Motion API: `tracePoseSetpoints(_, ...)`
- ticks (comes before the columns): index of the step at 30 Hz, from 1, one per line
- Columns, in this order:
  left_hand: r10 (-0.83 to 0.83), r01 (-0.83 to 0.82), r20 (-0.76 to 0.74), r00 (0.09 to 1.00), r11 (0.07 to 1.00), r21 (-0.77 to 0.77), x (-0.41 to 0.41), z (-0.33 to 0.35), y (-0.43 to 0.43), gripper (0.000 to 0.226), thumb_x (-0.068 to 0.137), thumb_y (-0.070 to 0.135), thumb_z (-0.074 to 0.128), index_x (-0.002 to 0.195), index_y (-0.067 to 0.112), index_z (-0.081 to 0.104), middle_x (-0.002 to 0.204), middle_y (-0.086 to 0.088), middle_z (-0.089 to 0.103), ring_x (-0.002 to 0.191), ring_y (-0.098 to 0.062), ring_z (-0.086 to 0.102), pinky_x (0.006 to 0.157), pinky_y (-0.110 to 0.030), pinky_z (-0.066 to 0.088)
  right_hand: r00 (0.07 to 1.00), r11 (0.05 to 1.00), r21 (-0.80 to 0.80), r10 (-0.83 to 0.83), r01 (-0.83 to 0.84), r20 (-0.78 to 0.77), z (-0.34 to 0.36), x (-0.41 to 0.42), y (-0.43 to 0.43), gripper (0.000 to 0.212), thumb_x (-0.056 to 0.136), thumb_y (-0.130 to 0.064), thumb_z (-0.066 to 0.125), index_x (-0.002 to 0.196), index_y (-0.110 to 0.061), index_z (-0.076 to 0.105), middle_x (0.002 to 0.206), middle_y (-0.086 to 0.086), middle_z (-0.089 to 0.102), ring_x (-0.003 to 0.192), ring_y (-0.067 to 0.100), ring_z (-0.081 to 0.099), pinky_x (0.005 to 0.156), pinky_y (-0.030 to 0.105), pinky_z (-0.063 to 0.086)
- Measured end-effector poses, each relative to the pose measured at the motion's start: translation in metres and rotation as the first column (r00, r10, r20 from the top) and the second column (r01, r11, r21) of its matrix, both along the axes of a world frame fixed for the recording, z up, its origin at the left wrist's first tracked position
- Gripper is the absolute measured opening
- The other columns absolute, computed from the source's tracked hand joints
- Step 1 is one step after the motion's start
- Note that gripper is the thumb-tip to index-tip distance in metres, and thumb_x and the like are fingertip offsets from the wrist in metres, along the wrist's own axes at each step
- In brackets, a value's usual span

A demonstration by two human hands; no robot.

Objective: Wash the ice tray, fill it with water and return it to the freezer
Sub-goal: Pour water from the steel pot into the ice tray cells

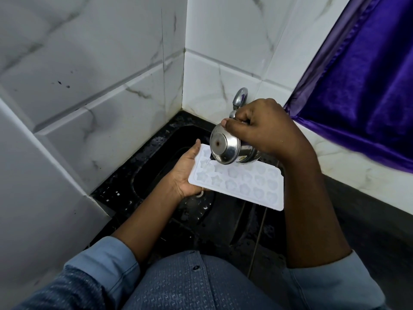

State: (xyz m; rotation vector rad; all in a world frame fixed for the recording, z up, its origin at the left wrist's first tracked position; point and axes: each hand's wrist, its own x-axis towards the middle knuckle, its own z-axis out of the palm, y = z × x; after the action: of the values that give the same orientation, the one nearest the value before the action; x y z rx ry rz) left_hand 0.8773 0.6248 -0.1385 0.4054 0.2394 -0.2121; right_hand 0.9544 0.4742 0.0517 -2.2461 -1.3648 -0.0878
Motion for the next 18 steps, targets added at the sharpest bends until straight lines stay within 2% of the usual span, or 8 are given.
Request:
tracePoseSetpoints(4, 0.011, -0.011, -0.002, 1.0, 1.0, -0.022, -0.004, 0.003, -0.002, 0.067, 0.104, 0.062, 0.053, 0.145, 0.01, 0.062, 0.149, -0.022, 0.058, 0.135, -0.04, 0.058, 0.126, -0.056, 0.027, 0.998, 0.999, 0.047, 0.002, 0.002, -0.07, -0.003, 0.003, -0.004, 0.056, 0.096, -0.036, 0.069, 0.062, 0.003, 0.048, 0.059, 0.023, 0.046, 0.053, 0.034, 0.043, 0.054, 0.043, 0.04)
tracePoseSetpoints(6, 0.022, -0.022, 0.0, 1.0, 0.999, -0.033, -0.006, 0.006, -0.005, 0.068, 0.103, 0.061, 0.055, 0.15, 0.012, 0.056, 0.151, -0.02, 0.055, 0.137, -0.038, 0.055, 0.126, -0.054, 0.027, 0.986, 0.997, 0.081, -0.007, 0.02, -0.167, -0.007, 0.006, -0.008, 0.057, 0.096, -0.035, 0.07, 0.063, 0.006, 0.048, 0.061, 0.026, 0.046, 0.051, 0.026, 0.039, 0.054, 0.04, 0.037)
tracePoseSetpoints(9, 0.014, -0.014, 0.018, 1.0, 1.0, -0.017, -0.006, 0.006, -0.002, 0.081, 0.099, 0.063, 0.061, 0.161, 0.015, 0.041, 0.163, -0.013, 0.042, 0.148, -0.033, 0.043, 0.129, -0.049, 0.021, 0.949, 0.988, 0.142, -0.02, 0.068, -0.315, -0.017, 0.012, -0.016, 0.06, 0.096, -0.034, 0.073, 0.062, 0.007, 0.045, 0.059, 0.026, 0.04, 0.052, 0.022, 0.037, 0.054, 0.034, 0.031)
tracePoseSetpoints(11, -0.01, 0.009, 0.008, 1.0, 0.999, 0.034, -0.006, 0.003, 0.001, 0.083, 0.098, 0.066, 0.059, 0.159, 0.012, 0.045, 0.165, -0.017, 0.04, 0.151, -0.036, 0.04, 0.13, -0.054, 0.019, 0.905, 0.97, 0.211, -0.019, 0.119, -0.426, -0.024, 0.016, -0.023, 0.06, 0.096, -0.031, 0.074, 0.058, 0.0, 0.04, 0.055, 0.017, 0.032, 0.051, 0.02, 0.033, 0.055, 0.031, 0.03)
tracePoseSetpoints(12, -0.008, 0.01, -0.021, 1.0, 0.998, 0.058, -0.006, 0.001, 0.002, 0.08, 0.099, 0.068, 0.056, 0.153, 0.009, 0.053, 0.161, -0.021, 0.045, 0.148, -0.04, 0.045, 0.128, -0.057, 0.023, 0.876, 0.959, 0.239, -0.02, 0.153, -0.483, -0.028, 0.018, -0.026, 0.06, 0.097, -0.029, 0.074, 0.057, -0.001, 0.04, 0.055, 0.012, 0.031, 0.051, 0.02, 0.032, 0.055, 0.031, 0.03)
tracePoseSetpoints(14, 0.024, -0.017, -0.079, 0.997, 0.996, 0.092, -0.006, -0.002, 0.004, 0.077, 0.1, 0.07, 0.049, 0.137, 0.004, 0.068, 0.148, -0.026, 0.059, 0.134, -0.044, 0.059, 0.118, -0.059, 0.037, 0.823, 0.937, 0.273, -0.025, 0.217, -0.567, -0.036, 0.023, -0.033, 0.06, 0.097, -0.028, 0.075, 0.062, 0.009, 0.042, 0.059, 0.011, 0.033, 0.053, 0.022, 0.032, 0.057, 0.032, 0.032)
tracePoseSetpoints(16, 0.06, -0.047, -0.103, 0.993, 0.991, 0.125, -0.006, -0.001, 0.005, 0.078, 0.1, 0.07, 0.047, 0.132, 0.004, 0.071, 0.144, -0.026, 0.062, 0.13, -0.044, 0.063, 0.11, -0.06, 0.046, 0.779, 0.909, 0.311, -0.023, 0.277, -0.626, -0.044, 0.027, -0.042, 0.062, 0.096, -0.028, 0.075, 0.067, 0.016, 0.041, 0.06, 0.012, 0.033, 0.055, 0.024, 0.032, 0.056, 0.033, 0.033)
tracePoseSetpoints(18, 0.078, -0.061, -0.113, 0.991, 0.988, 0.143, -0.006, 0.0, 0.004, 0.078, 0.099, 0.07, 0.047, 0.129, 0.004, 0.074, 0.144, -0.025, 0.062, 0.127, -0.043, 0.065, 0.105, -0.06, 0.053, 0.752, 0.874, 0.342, -0.038, 0.344, -0.658, -0.05, 0.031, -0.053, 0.063, 0.096, -0.028, 0.074, 0.068, 0.017, 0.04, 0.061, 0.012, 0.033, 0.054, 0.026, 0.031, 0.051, 0.029, 0.033)
